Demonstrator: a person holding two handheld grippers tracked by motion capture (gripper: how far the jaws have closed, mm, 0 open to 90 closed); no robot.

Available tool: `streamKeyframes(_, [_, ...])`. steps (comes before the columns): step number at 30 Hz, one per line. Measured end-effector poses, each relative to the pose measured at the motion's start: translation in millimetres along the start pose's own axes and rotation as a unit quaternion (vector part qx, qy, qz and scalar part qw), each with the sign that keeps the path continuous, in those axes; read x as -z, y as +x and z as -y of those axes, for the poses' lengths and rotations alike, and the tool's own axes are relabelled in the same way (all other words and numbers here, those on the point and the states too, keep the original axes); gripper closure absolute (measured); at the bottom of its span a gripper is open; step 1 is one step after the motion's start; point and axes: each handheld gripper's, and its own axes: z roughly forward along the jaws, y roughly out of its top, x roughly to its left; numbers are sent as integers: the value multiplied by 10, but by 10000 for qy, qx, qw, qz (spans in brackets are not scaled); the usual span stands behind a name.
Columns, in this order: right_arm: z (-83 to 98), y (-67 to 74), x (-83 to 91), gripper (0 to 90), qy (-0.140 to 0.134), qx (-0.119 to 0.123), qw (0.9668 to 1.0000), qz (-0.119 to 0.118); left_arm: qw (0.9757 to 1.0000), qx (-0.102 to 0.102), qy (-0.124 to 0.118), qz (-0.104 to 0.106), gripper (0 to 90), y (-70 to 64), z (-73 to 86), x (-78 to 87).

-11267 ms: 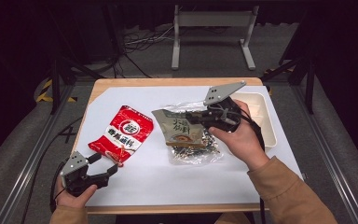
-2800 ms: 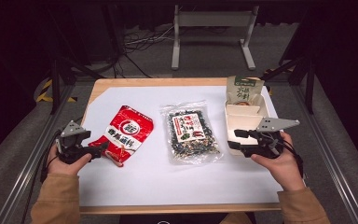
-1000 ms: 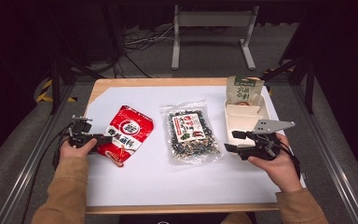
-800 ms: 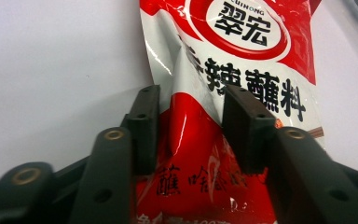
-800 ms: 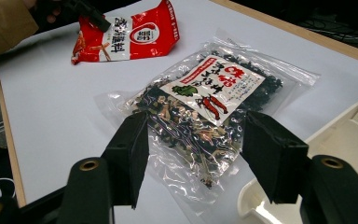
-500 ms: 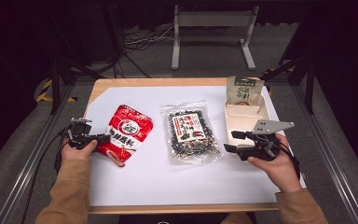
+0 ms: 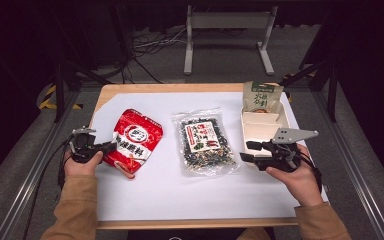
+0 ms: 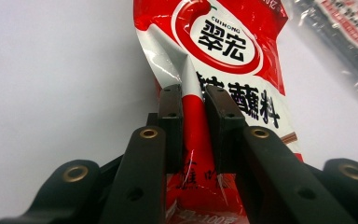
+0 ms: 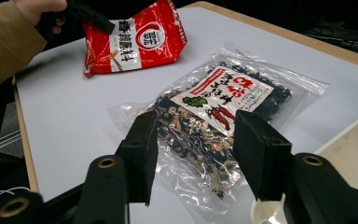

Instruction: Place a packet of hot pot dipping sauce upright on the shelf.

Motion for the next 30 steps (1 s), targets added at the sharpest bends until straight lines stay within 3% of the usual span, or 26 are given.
streamKeyframes(4, [2,18,-25,496,39,7,10000,-1,9998,-85,-123,157,775,-105,-32,39])
streamKeyframes(11, [-5,66,-69,478,153,146,9998,41,9976,-422,-289,458,775,-398,-115,98])
streamKeyframes(21, [-9,120,-116,499,280,309,9991,104,9916,-862,-399,875,776,-819,-195,142])
streamKeyframes(30, [9,200,-241,506,265,144,9995,-41,9836,-1237,-436,1238,775,-1161,-213,141])
